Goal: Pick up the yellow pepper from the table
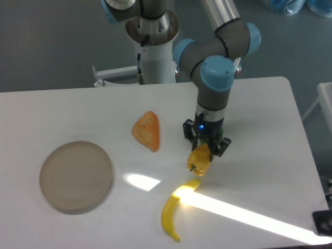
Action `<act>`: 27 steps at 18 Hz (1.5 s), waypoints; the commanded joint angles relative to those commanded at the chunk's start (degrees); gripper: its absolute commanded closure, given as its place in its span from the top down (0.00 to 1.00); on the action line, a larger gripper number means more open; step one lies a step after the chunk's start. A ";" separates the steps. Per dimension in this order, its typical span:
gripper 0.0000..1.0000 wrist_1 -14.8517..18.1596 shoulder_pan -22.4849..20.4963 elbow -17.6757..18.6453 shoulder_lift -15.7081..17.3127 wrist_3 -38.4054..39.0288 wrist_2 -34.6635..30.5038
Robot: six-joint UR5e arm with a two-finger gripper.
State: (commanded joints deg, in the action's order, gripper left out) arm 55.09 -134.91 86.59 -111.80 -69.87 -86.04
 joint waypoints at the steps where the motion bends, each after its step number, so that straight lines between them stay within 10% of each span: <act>1: 0.39 3.15 -0.70 -2.02 -0.26 -1.57 -0.18; 27: 0.39 5.11 -2.73 -5.02 -0.70 -7.13 -0.88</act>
